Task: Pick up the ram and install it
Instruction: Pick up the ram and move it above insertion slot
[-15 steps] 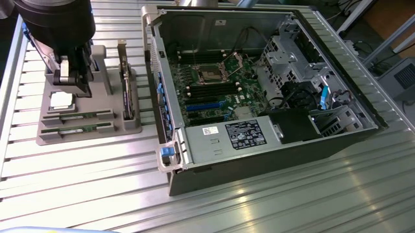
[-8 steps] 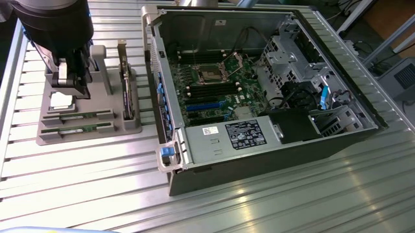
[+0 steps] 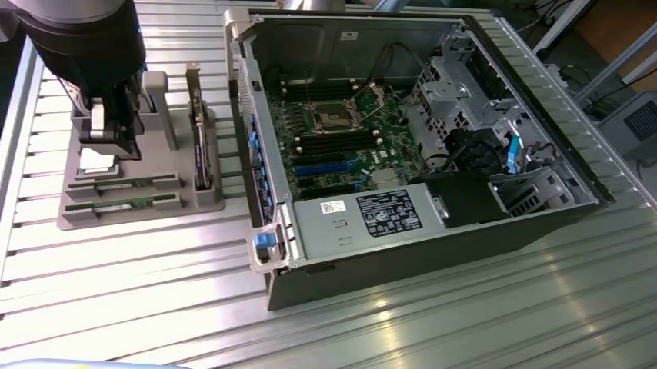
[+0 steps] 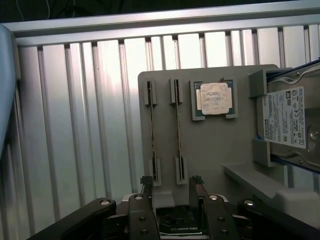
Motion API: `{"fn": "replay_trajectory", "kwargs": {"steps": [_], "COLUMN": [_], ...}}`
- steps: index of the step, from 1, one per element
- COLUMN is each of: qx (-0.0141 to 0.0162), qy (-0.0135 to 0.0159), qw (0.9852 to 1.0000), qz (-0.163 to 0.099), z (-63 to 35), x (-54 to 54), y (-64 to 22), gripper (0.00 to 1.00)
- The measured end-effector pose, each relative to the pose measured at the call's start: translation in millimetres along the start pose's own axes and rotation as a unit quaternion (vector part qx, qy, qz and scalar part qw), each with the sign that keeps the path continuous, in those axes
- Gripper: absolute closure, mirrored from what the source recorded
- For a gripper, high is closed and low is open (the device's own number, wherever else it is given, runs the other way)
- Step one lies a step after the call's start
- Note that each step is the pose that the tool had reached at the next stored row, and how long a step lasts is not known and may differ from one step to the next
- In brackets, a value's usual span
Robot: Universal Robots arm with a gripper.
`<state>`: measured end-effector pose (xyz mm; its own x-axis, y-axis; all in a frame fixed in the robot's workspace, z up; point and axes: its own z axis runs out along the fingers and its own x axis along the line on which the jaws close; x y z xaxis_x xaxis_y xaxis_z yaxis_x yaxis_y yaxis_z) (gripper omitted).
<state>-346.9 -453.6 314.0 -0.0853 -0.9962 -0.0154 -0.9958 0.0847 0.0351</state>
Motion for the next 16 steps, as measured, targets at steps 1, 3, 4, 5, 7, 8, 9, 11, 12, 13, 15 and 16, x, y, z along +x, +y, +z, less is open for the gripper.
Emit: {"fn": "replay_trajectory", "kwargs": {"steps": [1, 3, 4, 5, 7, 8, 9, 11, 12, 13, 15, 16], "qx": [0.0, -0.0001, -0.0002, -0.0002, -0.0003, -0.0003, -0.0003, -0.0003, -0.0003, -0.0003, -0.0003, -0.0003], "qy": [0.0, 0.0003, 0.0004, 0.0005, 0.0007, 0.0007, 0.0008, 0.0008, 0.0008, 0.0008, 0.0008, 0.0008], "qw": [1.0, 1.0, 0.9999, 0.9999, 0.9998, 0.9997, 0.9997, 0.9997, 0.9997, 0.9997, 0.9997, 0.9997], "qz": [-0.001, -0.009, -0.012, -0.016, -0.022, -0.022, -0.023, -0.023, -0.023, -0.023, -0.023, -0.023], "z": [0.5, 2.0, 2.4, 2.9, 4.3, 4.9, 5.5, 7.3, 8.9, 10.3, 12.9, 14.5], "x": [0.2, 0.7, 0.9, 1.0, 1.4, 1.6, 1.7, 2.0, 2.5, 2.7, 3.2, 3.5], "y": [0.2, 0.7, 0.8, 1.0, 2.0, 2.3, 2.6, 3.2, 3.7, 4.3, 5.2, 5.9], "gripper": [0.58, 0.58, 0.58, 0.58, 0.58, 0.58, 0.58, 0.58, 0.58, 0.58, 0.58, 0.58]}}
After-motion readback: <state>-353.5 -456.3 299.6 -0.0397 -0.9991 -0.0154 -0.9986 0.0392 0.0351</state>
